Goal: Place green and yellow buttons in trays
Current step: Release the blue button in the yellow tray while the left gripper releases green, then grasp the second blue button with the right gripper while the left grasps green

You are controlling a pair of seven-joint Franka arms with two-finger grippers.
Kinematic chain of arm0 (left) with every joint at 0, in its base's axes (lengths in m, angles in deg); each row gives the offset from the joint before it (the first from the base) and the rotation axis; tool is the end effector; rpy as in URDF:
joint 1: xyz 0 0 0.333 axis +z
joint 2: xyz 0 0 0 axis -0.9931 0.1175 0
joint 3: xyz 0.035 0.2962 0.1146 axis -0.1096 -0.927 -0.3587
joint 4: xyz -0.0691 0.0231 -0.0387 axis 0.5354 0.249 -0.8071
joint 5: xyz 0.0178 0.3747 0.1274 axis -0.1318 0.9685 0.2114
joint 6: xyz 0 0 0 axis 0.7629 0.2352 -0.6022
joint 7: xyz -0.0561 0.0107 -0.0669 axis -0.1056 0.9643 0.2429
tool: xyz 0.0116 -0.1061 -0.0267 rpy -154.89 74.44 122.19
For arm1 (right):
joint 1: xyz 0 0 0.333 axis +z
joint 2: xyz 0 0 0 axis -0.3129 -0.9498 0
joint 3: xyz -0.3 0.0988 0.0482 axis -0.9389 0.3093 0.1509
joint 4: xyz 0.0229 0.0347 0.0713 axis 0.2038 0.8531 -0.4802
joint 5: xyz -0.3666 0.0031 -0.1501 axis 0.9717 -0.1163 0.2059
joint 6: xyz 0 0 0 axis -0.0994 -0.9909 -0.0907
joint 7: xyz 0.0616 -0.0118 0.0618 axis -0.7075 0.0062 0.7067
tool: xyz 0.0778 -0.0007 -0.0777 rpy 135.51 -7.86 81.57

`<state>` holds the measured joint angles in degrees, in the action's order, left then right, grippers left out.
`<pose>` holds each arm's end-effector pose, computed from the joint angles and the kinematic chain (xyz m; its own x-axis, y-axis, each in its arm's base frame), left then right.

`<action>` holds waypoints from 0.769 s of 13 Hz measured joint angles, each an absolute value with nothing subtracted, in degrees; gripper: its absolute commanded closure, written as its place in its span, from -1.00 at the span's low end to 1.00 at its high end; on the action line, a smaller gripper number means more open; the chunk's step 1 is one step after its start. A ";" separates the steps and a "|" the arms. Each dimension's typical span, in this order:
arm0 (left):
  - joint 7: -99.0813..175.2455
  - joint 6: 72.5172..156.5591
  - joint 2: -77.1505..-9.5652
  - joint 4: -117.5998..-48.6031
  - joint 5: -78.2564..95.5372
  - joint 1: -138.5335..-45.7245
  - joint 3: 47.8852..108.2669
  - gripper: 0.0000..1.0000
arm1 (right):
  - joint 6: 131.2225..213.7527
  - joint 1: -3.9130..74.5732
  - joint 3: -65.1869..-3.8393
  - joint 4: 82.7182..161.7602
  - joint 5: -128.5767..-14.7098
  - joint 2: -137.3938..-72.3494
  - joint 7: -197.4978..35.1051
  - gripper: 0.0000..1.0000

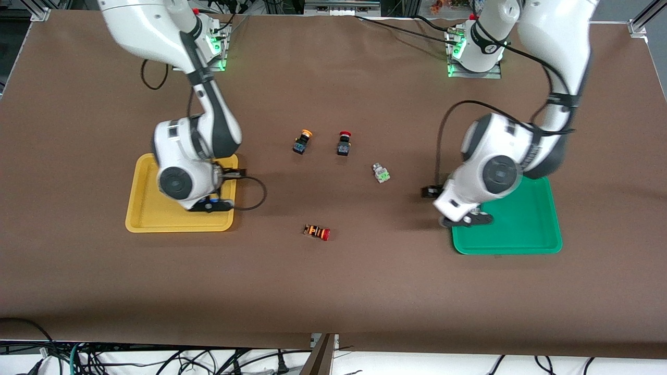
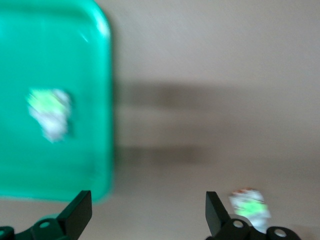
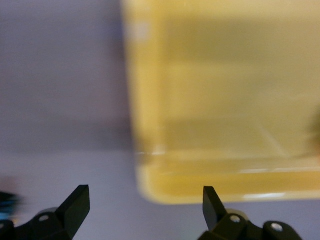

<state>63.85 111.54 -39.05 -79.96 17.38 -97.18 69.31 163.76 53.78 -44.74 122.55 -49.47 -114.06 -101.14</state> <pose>0.6045 -0.2508 0.2834 0.9603 0.1684 -0.2223 0.1638 -0.9857 -0.0388 0.5737 0.2415 0.2340 0.9152 -0.0381 -0.4013 -0.0172 -0.9983 0.0555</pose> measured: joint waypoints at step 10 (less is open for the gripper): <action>85.84 130.60 -30.14 -86.57 15.01 -106.01 71.91 -0.05 | 182.42 64.99 -37.45 129.26 -57.05 -115.67 -131.25 -0.29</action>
